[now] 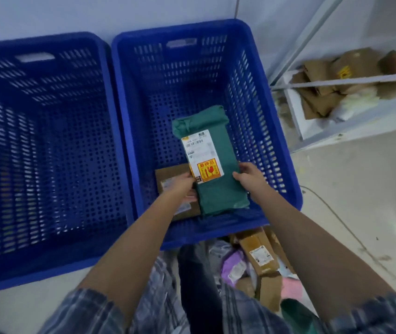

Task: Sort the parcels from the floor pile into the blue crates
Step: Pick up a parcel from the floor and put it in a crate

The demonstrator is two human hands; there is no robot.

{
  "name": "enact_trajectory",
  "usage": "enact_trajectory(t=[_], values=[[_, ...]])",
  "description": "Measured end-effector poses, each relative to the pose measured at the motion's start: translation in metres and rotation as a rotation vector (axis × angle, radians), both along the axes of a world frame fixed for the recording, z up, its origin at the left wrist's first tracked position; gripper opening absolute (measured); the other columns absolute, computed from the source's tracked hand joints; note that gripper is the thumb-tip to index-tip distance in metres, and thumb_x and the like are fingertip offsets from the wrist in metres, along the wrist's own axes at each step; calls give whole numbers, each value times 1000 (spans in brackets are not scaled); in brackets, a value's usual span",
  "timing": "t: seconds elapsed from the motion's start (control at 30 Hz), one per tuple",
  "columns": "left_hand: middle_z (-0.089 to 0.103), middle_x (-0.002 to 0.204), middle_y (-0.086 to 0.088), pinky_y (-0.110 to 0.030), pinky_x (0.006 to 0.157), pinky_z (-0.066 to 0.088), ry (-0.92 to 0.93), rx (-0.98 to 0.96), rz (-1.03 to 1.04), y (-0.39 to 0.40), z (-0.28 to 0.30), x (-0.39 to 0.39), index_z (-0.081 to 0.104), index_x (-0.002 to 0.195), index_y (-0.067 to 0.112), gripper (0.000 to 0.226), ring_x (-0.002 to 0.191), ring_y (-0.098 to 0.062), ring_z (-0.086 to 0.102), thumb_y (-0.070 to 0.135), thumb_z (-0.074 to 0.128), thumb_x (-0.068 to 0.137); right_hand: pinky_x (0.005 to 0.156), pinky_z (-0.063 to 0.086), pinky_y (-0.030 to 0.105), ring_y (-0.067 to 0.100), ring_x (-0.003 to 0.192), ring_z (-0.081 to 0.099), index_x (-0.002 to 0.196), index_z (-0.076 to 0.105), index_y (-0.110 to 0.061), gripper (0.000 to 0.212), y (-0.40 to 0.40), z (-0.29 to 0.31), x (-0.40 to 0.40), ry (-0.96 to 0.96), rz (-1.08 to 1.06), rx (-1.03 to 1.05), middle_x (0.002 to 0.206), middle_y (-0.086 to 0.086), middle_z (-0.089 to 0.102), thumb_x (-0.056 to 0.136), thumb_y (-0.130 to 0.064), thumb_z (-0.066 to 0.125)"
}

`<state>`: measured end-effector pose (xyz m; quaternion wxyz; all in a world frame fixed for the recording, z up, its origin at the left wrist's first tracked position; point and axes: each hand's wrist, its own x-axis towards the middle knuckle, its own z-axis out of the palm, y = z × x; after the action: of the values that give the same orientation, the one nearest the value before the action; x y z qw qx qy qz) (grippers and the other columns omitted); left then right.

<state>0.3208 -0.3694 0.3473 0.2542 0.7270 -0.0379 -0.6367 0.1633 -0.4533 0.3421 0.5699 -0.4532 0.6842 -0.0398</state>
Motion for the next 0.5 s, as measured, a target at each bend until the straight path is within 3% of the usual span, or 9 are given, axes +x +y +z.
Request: enact_trajectory(t=[0.1,0.17,0.27,0.4,0.5], values=[[50,134,-16,-41,99,46,111,90,23,-1,-26,-5,38,141,15,42,117,-32,54,11,40,99,83,47,34,23,100,53,129,44,-4,38,-5,-36,-7,33,-26,132,132,15,51,92,-3,54],[46,140,-13,-39,96,43,168,99,32,-3,-40,-8,35,142,19,44,123,-32,49,17,43,99,79,46,32,22,96,51,127,43,-4,36,-9,-57,-10,51,-22,170,131,15,51,93,-3,53],[50,137,-10,-35,89,44,159,110,30,-9,-66,-13,40,141,23,44,111,-28,53,18,45,98,79,47,33,22,96,51,125,44,-3,33,-12,-85,-12,98,-23,204,129,15,52,93,-4,53],[50,139,-11,-34,91,46,145,146,26,-7,-105,-15,41,140,22,42,116,-26,53,14,42,99,80,40,27,20,97,48,127,42,-3,36,-9,-119,-12,146,4,237,131,14,50,93,-3,53],[50,137,-11,-30,77,48,172,201,-5,0,-121,-14,35,143,30,47,108,-26,55,20,44,97,82,40,25,24,107,51,128,42,-1,37,-4,-138,-10,168,3,239,132,16,51,92,1,52]])
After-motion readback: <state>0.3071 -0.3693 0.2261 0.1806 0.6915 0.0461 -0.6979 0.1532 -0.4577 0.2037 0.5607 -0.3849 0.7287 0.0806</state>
